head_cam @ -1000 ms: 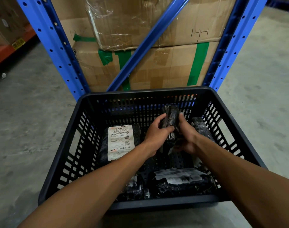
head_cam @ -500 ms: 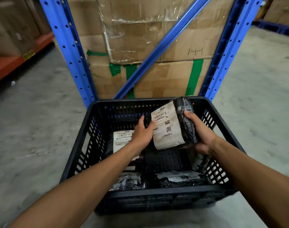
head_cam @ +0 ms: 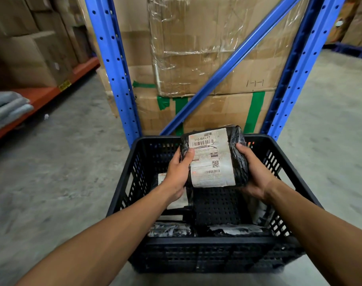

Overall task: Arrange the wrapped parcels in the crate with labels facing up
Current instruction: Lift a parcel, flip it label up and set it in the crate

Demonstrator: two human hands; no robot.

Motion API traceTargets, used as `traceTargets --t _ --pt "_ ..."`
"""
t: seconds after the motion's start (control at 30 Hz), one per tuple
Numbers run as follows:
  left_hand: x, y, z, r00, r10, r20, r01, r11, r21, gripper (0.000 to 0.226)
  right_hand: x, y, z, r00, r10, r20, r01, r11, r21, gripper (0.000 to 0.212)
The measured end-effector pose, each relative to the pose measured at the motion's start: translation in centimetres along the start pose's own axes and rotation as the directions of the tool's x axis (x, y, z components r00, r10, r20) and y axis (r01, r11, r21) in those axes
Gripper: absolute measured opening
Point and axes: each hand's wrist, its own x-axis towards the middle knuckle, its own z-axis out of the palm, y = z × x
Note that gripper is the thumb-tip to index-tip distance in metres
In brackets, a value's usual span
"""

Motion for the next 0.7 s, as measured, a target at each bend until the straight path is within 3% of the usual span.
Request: traceTargets --t 0.13,0.23,0.37,0.5,0.7 --pt "-0.1 0.3 -0.2 0.998 0.058 -0.028 -0.055 0.994 0.095 0.045 0.5 0.2 -0.1 0.998 -0.055 -0.028 0.054 0.997 -0.051 0.053" --pt "-0.2 0.3 -0.2 0.996 0.079 -0.048 -0.068 0.977 0.201 0.055 1.2 0.8 0.3 0.989 -0.146 -0.037 0.137 0.974 -0.182 0.054" --pt "-0.2 0.5 -0.2 0.995 0.063 -0.073 -0.04 0.96 0.276 0.08 2.0 1.7 0.2 0.94 -0.319 -0.122 0.259 0.899 -0.352 0.082" --pt "-0.2 1.6 -1.0 1.0 -0.001 0.013 -0.004 0.937 0.35 0.081 2.6 2.1 0.0 0.946 -0.308 -0.102 0.252 0.895 -0.368 0.07" --pt "1.1 2.5 -4.3 0.977 -0.181 0.111 0.114 0.889 0.444 0.1 3.7 3.2 1.3 0.978 -0.195 -0.071 0.142 0.878 -0.457 0.062"
